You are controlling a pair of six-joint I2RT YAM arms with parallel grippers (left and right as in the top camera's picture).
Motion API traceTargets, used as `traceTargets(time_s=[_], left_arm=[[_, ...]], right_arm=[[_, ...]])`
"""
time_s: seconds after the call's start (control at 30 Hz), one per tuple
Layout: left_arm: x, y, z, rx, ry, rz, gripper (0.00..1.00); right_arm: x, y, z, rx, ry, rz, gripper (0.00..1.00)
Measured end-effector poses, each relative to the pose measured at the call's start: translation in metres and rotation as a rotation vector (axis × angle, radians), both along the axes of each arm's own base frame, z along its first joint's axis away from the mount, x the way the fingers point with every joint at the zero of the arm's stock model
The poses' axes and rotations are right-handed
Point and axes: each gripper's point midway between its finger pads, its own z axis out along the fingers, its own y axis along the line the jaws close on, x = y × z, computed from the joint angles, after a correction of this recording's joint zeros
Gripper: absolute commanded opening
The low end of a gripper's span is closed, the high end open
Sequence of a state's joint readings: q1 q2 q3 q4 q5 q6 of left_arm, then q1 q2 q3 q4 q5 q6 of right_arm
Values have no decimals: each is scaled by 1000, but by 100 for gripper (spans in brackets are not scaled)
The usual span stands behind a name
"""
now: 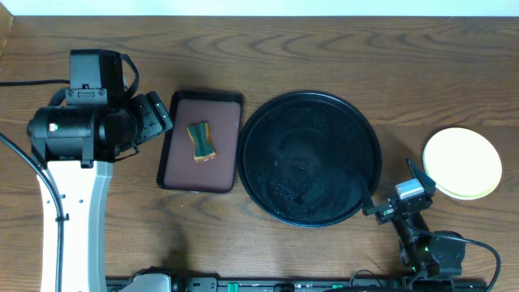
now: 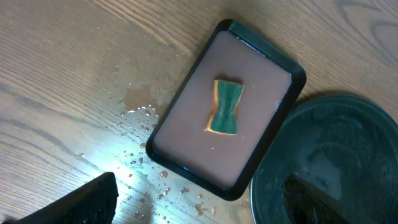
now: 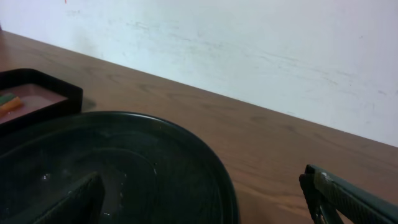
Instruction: Clean dirty plates on tray and stack at the side
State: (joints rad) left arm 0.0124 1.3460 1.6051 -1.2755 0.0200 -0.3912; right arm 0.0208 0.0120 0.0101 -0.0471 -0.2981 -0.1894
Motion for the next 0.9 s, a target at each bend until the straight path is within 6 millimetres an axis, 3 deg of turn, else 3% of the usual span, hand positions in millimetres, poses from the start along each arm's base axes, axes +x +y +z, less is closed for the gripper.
traceTargets(time_s=[0.5, 0.63, 0.73, 0.9], left_arm=[[0, 0, 1, 0, -2, 0, 85], [-13, -1, 3, 1, -22, -3, 86], [-24, 2, 15, 21, -114, 4, 86], [-25, 5, 48, 42, -446, 19, 86]], right_arm=[[0, 0, 0, 0, 0, 0, 99], [0, 0, 0, 0, 0, 0, 99], [0, 0, 0, 0, 0, 0, 99], [0, 0, 0, 0, 0, 0, 99]])
